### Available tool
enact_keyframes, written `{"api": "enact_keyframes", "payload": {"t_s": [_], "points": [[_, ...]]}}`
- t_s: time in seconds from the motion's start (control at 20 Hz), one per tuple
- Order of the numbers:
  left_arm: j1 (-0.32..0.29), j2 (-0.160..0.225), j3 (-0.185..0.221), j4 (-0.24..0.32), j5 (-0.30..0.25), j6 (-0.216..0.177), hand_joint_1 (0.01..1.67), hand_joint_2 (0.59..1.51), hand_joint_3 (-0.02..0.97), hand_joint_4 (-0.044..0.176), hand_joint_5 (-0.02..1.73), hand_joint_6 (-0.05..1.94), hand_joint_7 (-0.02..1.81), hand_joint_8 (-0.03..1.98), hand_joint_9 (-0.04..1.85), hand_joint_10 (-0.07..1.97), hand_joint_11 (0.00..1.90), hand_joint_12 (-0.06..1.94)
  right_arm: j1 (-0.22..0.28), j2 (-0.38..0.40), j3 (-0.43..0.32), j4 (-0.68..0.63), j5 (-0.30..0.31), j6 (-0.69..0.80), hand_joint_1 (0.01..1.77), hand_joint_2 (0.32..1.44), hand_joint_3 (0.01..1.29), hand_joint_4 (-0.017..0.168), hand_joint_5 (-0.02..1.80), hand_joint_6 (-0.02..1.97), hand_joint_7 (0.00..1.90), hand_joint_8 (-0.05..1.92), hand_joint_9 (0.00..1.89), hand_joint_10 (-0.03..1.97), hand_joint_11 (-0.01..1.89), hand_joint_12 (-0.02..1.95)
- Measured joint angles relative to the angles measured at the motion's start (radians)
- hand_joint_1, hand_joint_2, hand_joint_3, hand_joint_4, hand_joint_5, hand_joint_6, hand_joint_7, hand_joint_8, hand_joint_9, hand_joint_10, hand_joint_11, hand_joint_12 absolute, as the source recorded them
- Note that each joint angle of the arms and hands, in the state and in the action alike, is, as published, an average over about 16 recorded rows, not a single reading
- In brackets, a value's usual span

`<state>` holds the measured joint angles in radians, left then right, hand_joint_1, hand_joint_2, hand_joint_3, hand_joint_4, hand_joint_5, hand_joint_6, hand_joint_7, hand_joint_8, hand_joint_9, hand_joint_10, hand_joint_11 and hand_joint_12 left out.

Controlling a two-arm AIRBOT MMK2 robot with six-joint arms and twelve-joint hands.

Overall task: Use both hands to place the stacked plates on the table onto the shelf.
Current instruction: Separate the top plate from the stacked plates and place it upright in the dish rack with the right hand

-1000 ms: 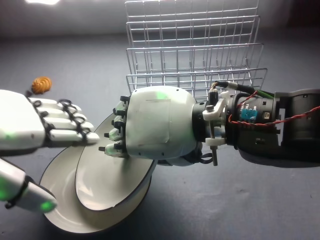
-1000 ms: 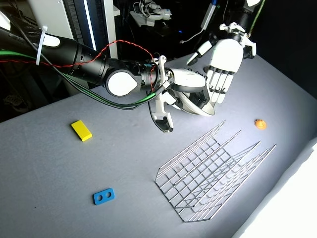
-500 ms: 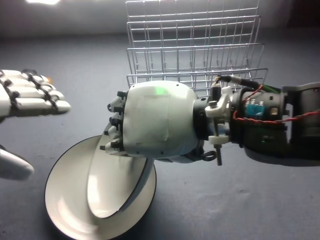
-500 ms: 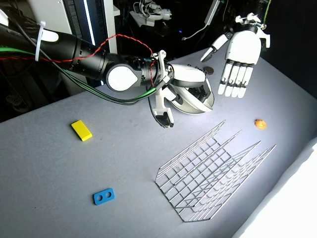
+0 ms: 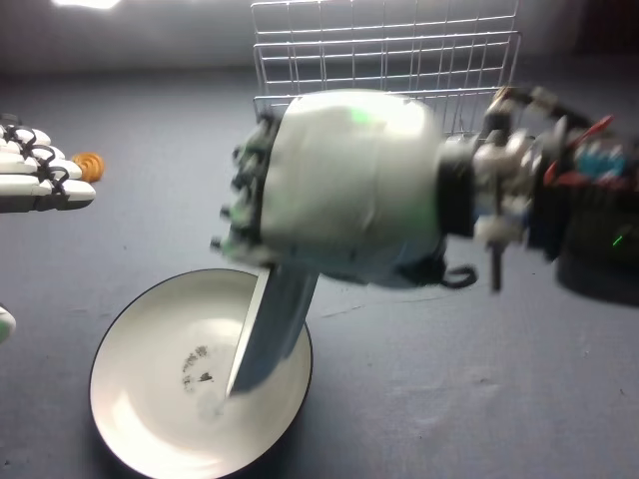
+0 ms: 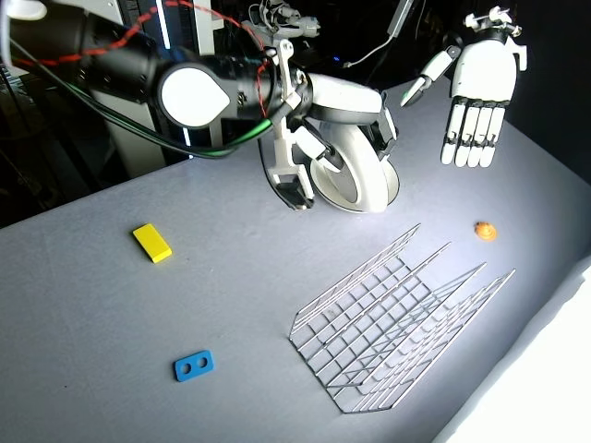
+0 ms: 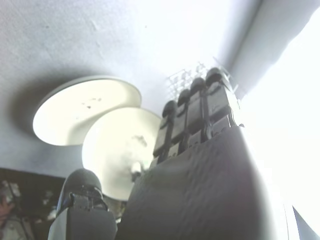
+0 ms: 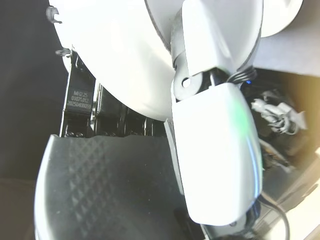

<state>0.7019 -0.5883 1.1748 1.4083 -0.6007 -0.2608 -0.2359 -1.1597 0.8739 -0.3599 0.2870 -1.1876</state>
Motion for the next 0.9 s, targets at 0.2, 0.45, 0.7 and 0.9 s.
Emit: {"api": "enact_keyframes", "payload": {"t_s": [0.2,0.45,0.7,0.9], "points": [[0.001,0.008,0.017,0.002,-0.041,0.003,0.02,1.058,0.014,0.001,0.02,0.01,0.02,0.01,0.02,0.01,0.01,0.01,0.053,0.068,-0.041,0.095,-0.021,-0.002,1.31,1.05,0.02,0.003,0.79,1.25,0.88,1.12,0.86,1.29,0.74,1.38],[0.002,0.015,0.035,0.007,-0.113,0.014,0.02,1.060,0.014,0.001,0.02,0.01,0.02,0.01,0.02,0.01,0.01,0.01,0.106,0.131,-0.058,0.218,-0.040,0.014,1.32,1.05,0.02,0.001,0.78,1.27,0.86,1.14,0.85,1.29,0.74,1.39],[-0.003,0.014,0.062,0.027,-0.225,0.034,0.02,1.062,0.014,0.000,0.02,0.01,0.02,0.01,0.02,0.01,0.01,0.01,0.144,0.160,-0.025,0.317,-0.051,0.068,1.32,1.05,0.02,-0.001,0.78,1.26,0.86,1.14,0.85,1.29,0.75,1.39],[-0.008,0.006,0.081,0.067,-0.339,0.050,0.02,1.064,0.014,0.000,0.02,0.01,0.02,0.01,0.02,0.01,0.01,0.01,0.166,0.159,0.023,0.378,-0.056,0.124,1.33,1.05,0.02,-0.002,0.78,1.26,0.86,1.14,0.86,1.28,0.75,1.39]]}}
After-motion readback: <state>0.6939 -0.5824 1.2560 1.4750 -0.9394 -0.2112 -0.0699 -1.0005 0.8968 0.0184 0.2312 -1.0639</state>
